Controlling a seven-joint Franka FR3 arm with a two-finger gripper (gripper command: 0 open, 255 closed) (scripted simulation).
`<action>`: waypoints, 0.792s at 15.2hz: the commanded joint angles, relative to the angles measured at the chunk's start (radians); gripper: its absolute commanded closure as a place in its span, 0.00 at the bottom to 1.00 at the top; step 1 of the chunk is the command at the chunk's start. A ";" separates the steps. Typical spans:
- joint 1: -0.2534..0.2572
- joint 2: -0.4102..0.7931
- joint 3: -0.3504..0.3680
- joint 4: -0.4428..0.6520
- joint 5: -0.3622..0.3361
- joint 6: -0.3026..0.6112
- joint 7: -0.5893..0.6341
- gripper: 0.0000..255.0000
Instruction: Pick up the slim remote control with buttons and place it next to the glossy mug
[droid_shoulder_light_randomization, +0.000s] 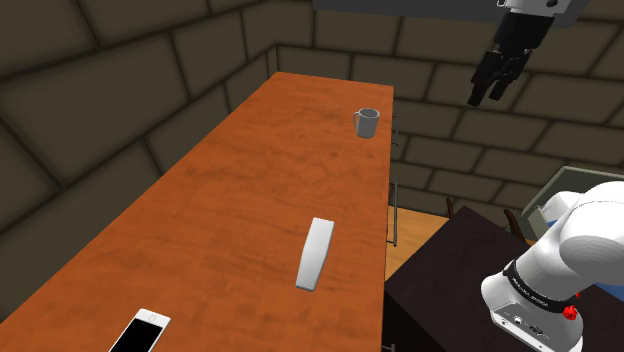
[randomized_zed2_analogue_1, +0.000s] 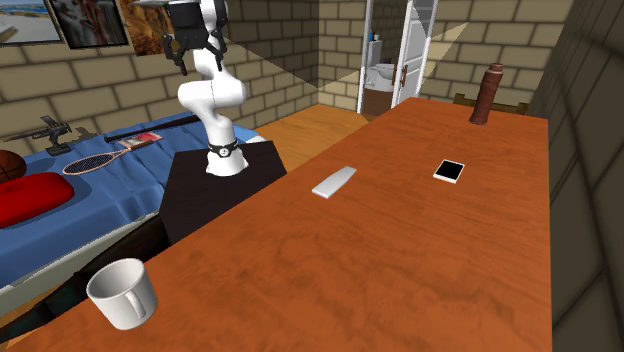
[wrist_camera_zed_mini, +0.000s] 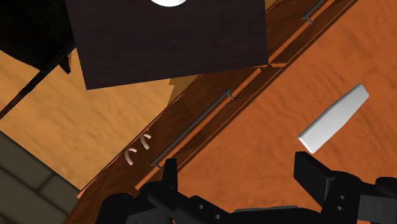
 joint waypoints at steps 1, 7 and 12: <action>0.000 0.000 0.000 0.000 0.000 0.000 0.000 0.00; -0.003 -0.060 0.145 -0.157 0.094 0.114 0.220 0.00; 0.003 -0.058 0.279 -0.244 0.182 0.223 0.401 0.00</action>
